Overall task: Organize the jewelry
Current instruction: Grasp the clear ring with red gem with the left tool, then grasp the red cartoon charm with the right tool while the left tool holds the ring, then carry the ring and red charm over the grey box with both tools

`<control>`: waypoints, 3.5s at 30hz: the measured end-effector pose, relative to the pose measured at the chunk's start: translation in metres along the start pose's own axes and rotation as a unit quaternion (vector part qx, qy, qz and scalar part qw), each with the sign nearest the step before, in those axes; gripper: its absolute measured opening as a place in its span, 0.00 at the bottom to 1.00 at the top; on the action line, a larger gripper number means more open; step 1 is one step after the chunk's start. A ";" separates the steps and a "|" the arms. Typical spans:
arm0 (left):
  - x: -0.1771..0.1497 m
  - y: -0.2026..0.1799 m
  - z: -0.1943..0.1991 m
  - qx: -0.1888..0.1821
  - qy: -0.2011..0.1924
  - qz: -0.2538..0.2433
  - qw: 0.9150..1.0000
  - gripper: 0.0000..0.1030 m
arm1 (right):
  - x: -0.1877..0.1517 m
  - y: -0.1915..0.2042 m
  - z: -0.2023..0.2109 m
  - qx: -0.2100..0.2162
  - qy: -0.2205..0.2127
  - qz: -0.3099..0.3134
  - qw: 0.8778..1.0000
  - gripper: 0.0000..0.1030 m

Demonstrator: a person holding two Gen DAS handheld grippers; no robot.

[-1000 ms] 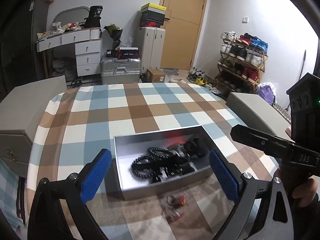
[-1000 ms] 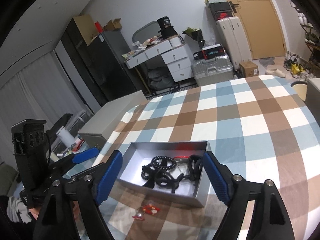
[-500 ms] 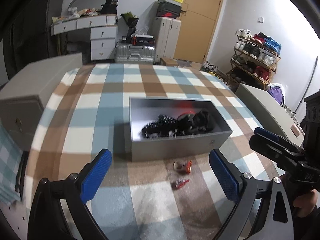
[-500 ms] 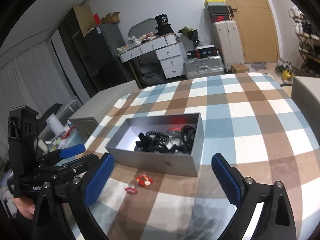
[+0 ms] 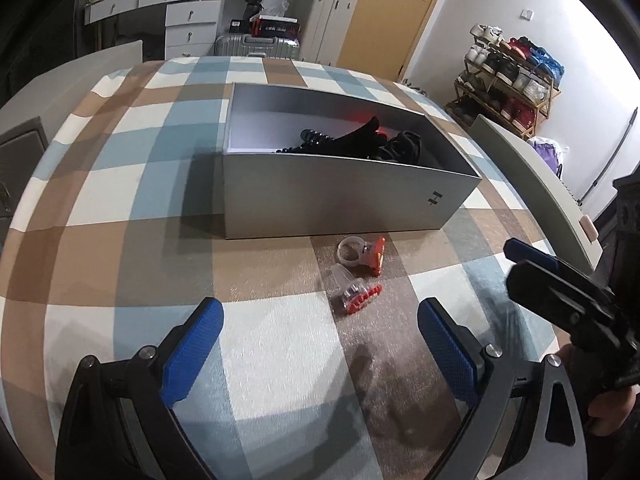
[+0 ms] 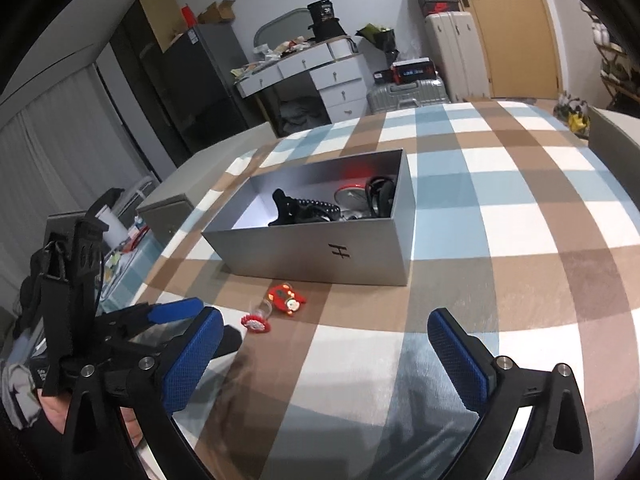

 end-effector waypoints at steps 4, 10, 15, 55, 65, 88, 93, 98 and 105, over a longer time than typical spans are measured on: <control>0.001 -0.006 -0.006 -0.004 0.006 -0.015 1.000 0.77 | -0.001 -0.006 0.001 -0.004 -0.002 -0.008 1.000 1.00; 0.002 -0.018 -0.011 -0.008 0.013 -0.048 0.999 0.43 | -0.005 -0.007 0.001 0.008 0.006 -0.016 1.000 1.00; 0.001 -0.020 -0.011 -0.011 0.018 -0.063 0.998 0.20 | -0.008 -0.008 0.000 0.011 0.011 -0.023 1.000 1.00; -0.010 0.048 0.031 0.001 -0.011 0.031 0.999 0.20 | -0.019 0.050 -0.084 -0.032 0.112 0.163 0.980 0.21; -0.011 0.050 0.037 0.010 -0.012 0.027 1.000 0.20 | -0.006 0.048 -0.062 -0.022 0.081 0.140 0.987 0.19; 0.015 0.008 0.046 0.011 -0.025 -0.020 0.999 0.20 | 0.021 0.007 0.015 -0.020 -0.015 0.069 0.997 0.18; 0.033 -0.003 0.045 0.014 -0.036 -0.028 0.999 0.20 | 0.037 -0.001 0.026 -0.016 -0.041 0.056 0.997 0.18; 0.054 -0.004 0.042 0.009 -0.049 -0.032 0.998 0.20 | 0.056 -0.003 0.033 -0.020 -0.067 0.060 0.996 0.18; 0.080 -0.001 0.031 -0.006 -0.066 -0.026 0.997 0.20 | 0.079 -0.002 0.018 -0.001 -0.071 0.053 0.996 0.18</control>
Point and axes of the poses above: each gripper's, at about its wrist camera, not at the fingertips, and z roughly against the way its jaws point, y to its left, x to its top, the point moved 8 cm from there along -z, roughly the way its jaws point, and after that the axes turned 9 degrees about -y, right-handed, at the moved point
